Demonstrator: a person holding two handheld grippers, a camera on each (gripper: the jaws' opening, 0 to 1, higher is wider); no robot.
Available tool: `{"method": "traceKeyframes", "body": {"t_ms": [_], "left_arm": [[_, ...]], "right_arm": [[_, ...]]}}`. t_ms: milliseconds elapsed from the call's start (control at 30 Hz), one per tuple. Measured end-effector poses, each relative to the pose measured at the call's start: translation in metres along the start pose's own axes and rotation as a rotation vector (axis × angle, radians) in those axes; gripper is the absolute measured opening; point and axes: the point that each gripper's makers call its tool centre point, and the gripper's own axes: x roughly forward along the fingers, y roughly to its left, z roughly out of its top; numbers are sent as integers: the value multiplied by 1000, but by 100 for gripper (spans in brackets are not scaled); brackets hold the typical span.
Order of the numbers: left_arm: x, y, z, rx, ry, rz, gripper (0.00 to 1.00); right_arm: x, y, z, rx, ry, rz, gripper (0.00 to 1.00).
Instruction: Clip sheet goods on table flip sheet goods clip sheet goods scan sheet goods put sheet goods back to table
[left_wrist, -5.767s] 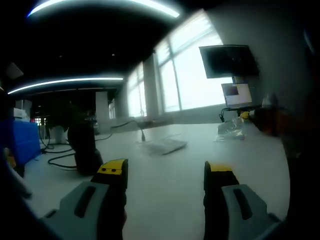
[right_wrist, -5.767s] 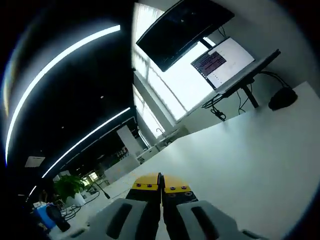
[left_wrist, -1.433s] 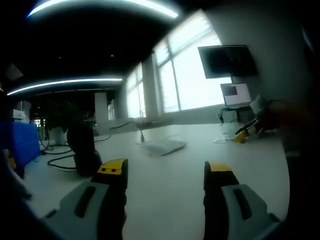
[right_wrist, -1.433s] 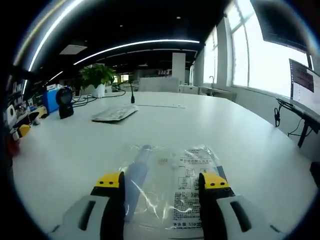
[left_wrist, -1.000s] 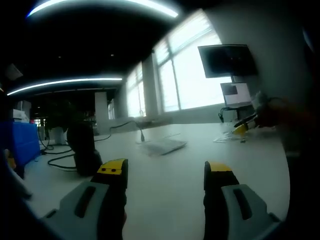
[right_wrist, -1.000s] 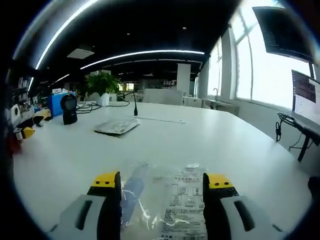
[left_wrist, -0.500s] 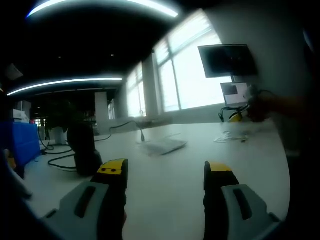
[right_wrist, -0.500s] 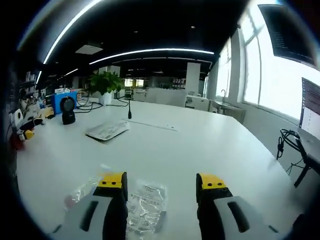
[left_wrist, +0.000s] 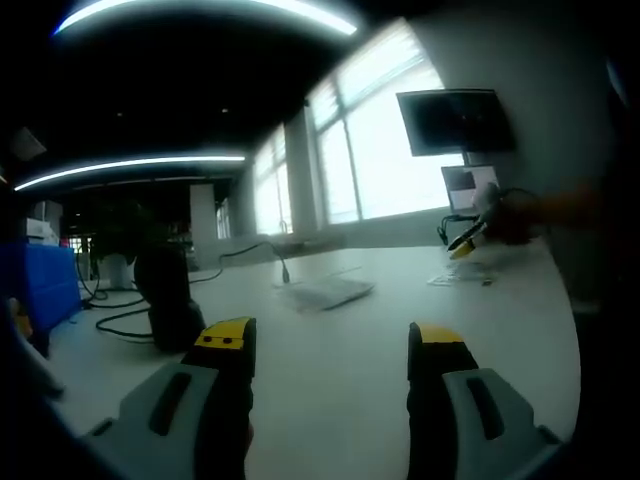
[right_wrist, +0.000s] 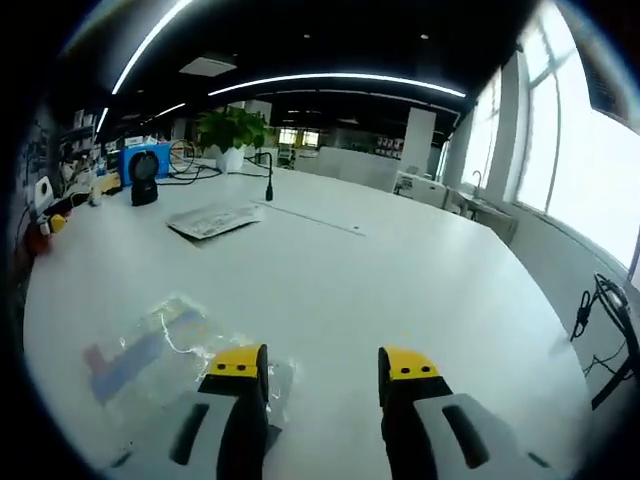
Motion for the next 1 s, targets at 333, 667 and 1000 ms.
{"method": "traceKeyframes", "body": {"t_ms": [333,667,1000], "left_arm": [[0,-1,0,2,2,0,54],[0,-1,0,1,2,-1,54],[1,-1,-1,3,6,-1,54]], "right_arm": [[12,9,-11,29,53,44,31],[13,10,-18,69,81,69,22],[15,9,-22,167,96,104,17]]}}
